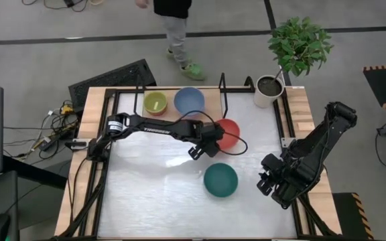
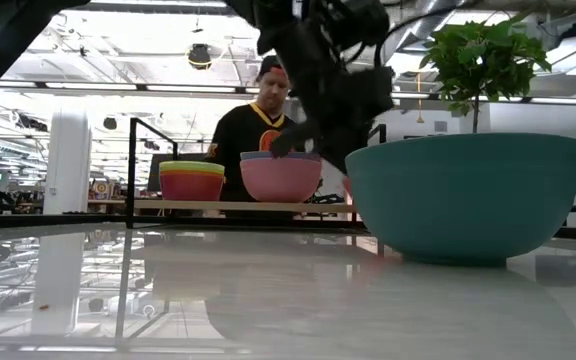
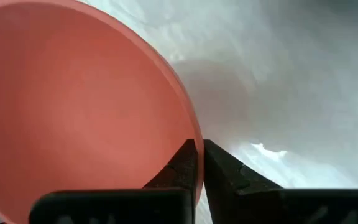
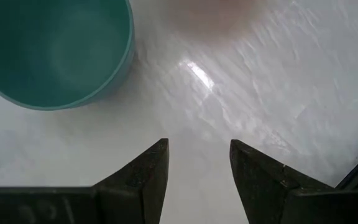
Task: Place and stack bowls onto a shelf
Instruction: Stack the orange bowl on top of the blue bowl on the shelf
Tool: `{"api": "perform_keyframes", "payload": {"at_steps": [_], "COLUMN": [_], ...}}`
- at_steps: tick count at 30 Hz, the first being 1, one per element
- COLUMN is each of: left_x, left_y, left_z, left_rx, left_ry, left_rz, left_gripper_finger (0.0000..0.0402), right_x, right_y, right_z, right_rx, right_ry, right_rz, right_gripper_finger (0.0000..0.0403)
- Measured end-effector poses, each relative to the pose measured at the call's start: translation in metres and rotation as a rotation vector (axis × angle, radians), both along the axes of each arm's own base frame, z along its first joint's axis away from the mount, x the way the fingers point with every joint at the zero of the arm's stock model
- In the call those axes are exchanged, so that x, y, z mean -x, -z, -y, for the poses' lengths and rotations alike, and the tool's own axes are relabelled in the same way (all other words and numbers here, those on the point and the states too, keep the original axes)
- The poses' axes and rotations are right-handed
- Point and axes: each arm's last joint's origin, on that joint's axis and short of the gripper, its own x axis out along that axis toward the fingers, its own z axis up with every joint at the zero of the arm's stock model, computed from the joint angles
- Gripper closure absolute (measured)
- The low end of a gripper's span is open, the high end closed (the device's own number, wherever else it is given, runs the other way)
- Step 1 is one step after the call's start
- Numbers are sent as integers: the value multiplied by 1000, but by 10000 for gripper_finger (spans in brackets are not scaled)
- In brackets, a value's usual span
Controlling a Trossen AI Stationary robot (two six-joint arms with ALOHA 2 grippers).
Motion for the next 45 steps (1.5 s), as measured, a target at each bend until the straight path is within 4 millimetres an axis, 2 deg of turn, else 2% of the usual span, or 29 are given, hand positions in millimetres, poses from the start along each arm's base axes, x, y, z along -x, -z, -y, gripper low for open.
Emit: {"api": "perform_keyframes", "payload": {"at_steps": [7, 13, 16, 19, 23, 28, 37, 45], "left_x": [4, 17, 29, 44, 63, 75, 70, 57], "left_y": [-44, -111, -142, -157, -158, -155, -143, -127], "left_z": [15, 23, 21, 8, -15, -47, -91, -101], "left_rx": [85, 160, 152, 130, 84, 129, 234, 227], "left_ry": [-49, -153, -262, -444, -723, -927, -1039, -1020], "left_rz": [-68, -80, -62, -10, -63, -105, -63, -57], "left_gripper_finger": [401, 401, 401, 401, 401, 401, 401, 401], "right_x": [0, 0, 0, 1, 1, 0, -7, -11], "right_y": [0, 0, 0, 0, 0, 0, 0, 0], "right_z": [0, 0, 1, 1, 1, 4, 11, 15], "right_rx": [1, 8, 11, 14, 17, 35, 36, 36], "right_ry": [-1, -8, -8, -8, -8, 3, 44, 63], "right_rz": [0, -3, -5, -7, -9, -18, -20, -24], "right_gripper_finger": [207, 207, 207, 207, 207, 207, 207, 207]}}
